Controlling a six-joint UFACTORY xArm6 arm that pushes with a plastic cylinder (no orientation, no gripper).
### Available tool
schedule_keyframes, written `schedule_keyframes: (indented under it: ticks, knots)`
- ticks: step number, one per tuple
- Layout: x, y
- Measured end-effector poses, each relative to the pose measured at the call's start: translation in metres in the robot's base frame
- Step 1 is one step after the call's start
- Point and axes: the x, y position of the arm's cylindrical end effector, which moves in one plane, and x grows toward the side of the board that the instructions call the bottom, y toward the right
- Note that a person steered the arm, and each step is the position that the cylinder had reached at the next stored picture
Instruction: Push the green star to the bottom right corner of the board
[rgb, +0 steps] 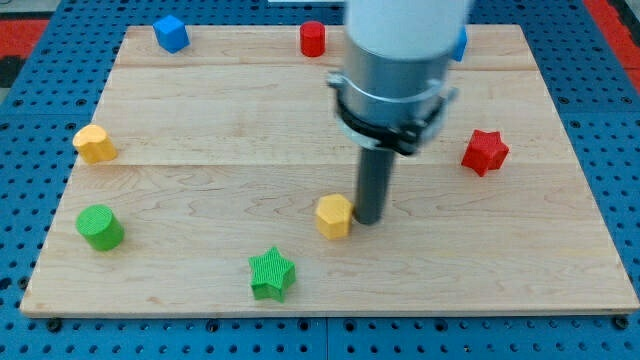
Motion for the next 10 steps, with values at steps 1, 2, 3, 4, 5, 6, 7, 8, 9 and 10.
schedule_keyframes:
  ticks: [1, 2, 3, 4, 5, 6, 7, 8, 9, 10]
  knots:
    - [-0.019, -0.027]
    - [-0.026, -0.021]
    - [-0.044, -0.081]
    - [0.029, -0.117]
    - [0.082, -0.123]
    - [0.087, -0.089]
    - [0.084, 0.028]
    - [0.074, 0.136]
    - [0.07, 0.111]
    - [-0.013, 0.083]
